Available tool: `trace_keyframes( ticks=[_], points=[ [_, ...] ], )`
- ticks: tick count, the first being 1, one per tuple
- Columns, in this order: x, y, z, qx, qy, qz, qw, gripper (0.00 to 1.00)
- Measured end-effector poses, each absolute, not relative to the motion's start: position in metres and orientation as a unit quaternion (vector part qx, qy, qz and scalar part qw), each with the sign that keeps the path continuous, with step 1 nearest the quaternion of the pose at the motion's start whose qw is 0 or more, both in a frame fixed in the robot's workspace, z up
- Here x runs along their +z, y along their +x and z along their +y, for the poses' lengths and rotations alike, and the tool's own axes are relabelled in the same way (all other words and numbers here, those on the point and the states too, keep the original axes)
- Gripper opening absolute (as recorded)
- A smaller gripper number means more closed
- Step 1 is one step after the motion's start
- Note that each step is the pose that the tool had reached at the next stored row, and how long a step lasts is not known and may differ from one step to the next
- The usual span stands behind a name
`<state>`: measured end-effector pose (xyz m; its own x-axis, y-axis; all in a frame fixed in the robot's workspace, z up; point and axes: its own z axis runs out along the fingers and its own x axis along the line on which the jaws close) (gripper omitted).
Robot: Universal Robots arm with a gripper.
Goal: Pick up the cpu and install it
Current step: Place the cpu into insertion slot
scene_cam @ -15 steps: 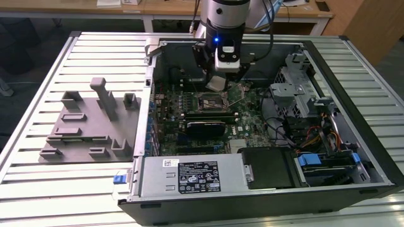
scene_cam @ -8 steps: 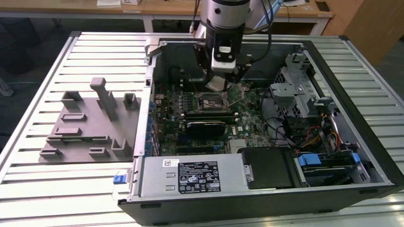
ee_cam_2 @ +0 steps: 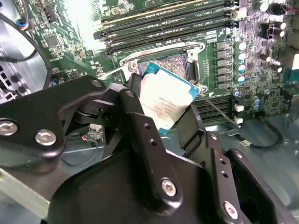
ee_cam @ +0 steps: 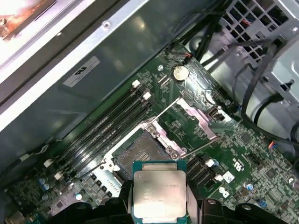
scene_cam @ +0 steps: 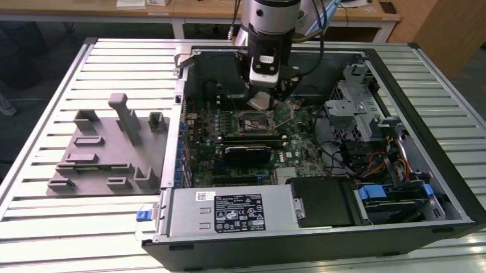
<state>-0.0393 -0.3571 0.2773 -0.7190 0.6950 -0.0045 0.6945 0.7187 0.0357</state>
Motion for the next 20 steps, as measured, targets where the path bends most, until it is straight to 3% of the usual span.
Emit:
trace_keyframes(
  ticks=[20],
  points=[
    [0.2765,-0.0393,-0.3571,0.015,0.453,0.891,0.010,0.54]
  ],
)
